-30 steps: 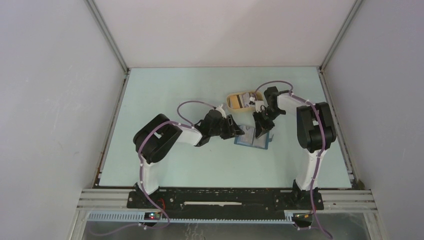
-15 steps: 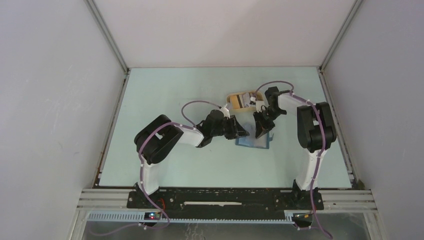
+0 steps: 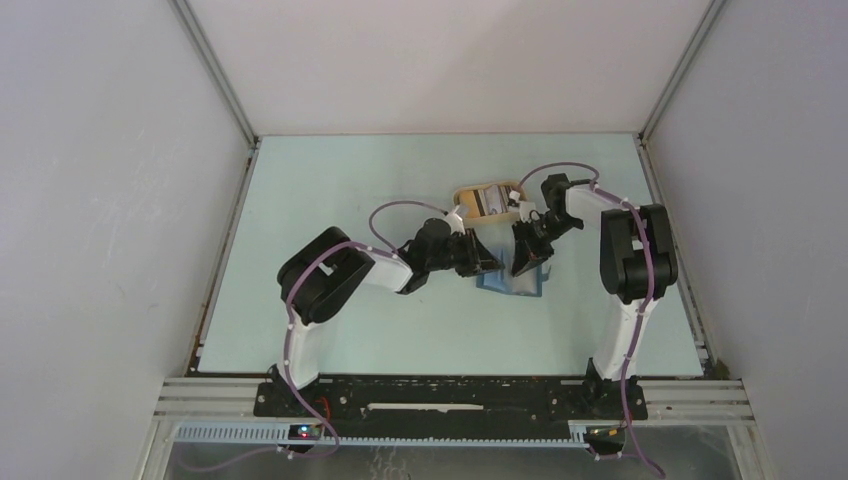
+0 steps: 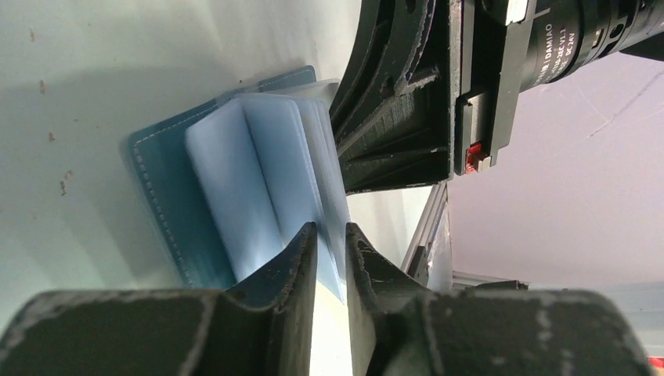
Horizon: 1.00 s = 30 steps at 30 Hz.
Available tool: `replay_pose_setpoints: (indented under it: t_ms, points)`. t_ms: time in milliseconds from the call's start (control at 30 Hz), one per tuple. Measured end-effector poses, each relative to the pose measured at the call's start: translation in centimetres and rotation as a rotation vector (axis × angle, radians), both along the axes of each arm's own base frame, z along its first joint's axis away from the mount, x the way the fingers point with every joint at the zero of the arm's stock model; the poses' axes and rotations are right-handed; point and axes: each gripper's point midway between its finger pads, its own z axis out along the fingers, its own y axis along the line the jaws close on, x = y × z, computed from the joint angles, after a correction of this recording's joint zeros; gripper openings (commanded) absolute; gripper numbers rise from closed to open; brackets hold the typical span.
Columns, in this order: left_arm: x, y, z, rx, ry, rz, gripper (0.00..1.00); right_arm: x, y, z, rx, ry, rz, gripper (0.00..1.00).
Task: Put the credit cards into the card holder
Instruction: Turn over the card slot in the card holder.
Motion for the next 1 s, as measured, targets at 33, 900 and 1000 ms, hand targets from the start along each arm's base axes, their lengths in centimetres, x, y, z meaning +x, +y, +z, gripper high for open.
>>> replay_pose_setpoints:
  t_ms: [33,900,1000]
  points:
    - [0.1,-0.1,0.1,-0.002,-0.001,-0.002,0.27,0.0,0.0,0.1,0.004,0.003,-0.002,0.21]
    - [1.0,0.1,-1.0,0.099,-0.027,0.008,0.0,0.3,-0.7,1.7,0.105,0.012,-0.041,0.3]
    - [0.9,1.1,-0.5,0.159,-0.055,0.014,0.0,0.4,-0.8,2.8,0.139,-0.009,-0.048,0.31]
